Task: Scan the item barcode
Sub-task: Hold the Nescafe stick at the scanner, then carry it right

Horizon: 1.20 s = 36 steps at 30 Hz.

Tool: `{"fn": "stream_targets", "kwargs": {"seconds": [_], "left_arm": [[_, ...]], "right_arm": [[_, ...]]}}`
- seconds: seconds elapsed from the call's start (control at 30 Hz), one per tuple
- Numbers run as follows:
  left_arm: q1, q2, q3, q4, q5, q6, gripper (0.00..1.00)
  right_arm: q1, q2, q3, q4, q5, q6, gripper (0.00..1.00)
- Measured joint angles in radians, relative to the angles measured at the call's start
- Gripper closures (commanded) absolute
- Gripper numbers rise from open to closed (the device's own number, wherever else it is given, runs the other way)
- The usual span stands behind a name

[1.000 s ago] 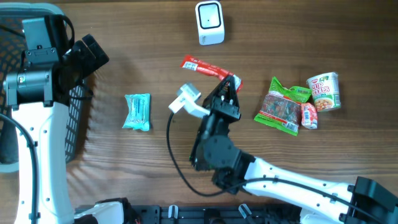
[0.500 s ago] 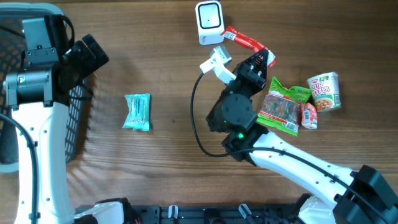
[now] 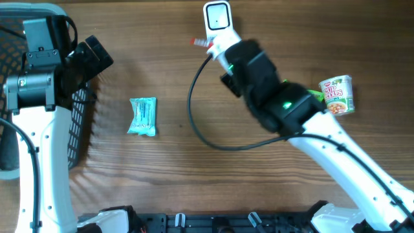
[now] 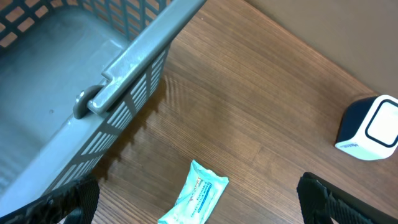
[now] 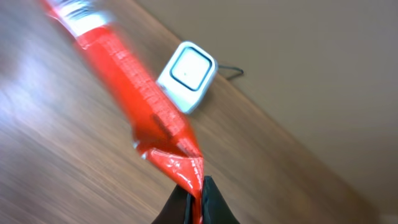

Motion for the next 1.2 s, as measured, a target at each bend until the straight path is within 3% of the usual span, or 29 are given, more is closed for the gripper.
{"fn": "stream_targets", "kwargs": {"seconds": [0.13,0.2,0.4,0.67,0.93,1.2], "left_arm": [[0.000,0.000,0.000,0.002,0.000,0.000,0.00],[0.000,0.000,0.000,0.001,0.000,0.000,0.00],[0.000,-0.001,0.000,0.000,0.000,0.000,0.00],[0.000,-0.001,0.000,0.002,0.000,0.000,0.00],[0.000,-0.001,0.000,0.000,0.000,0.000,0.00],[0.000,-0.001,0.000,0.000,0.000,0.000,0.00]], "right_arm": [[-0.240,0.041,0.305,-0.153,-0.481,0.180,0.96],[-0.282,0.179,0.436,-0.185,-0.728,0.247,0.96],[-0.314,0.578,0.466,0.206,-1.064,0.430,0.96],[-0.405,0.885,0.465,0.529,-1.199,0.657,0.96],[-0.467,1.000,0.454,0.514,-1.242,0.887,0.96],[-0.467,1.000,0.448,0.428,-1.371,0.935,0.96]]}}
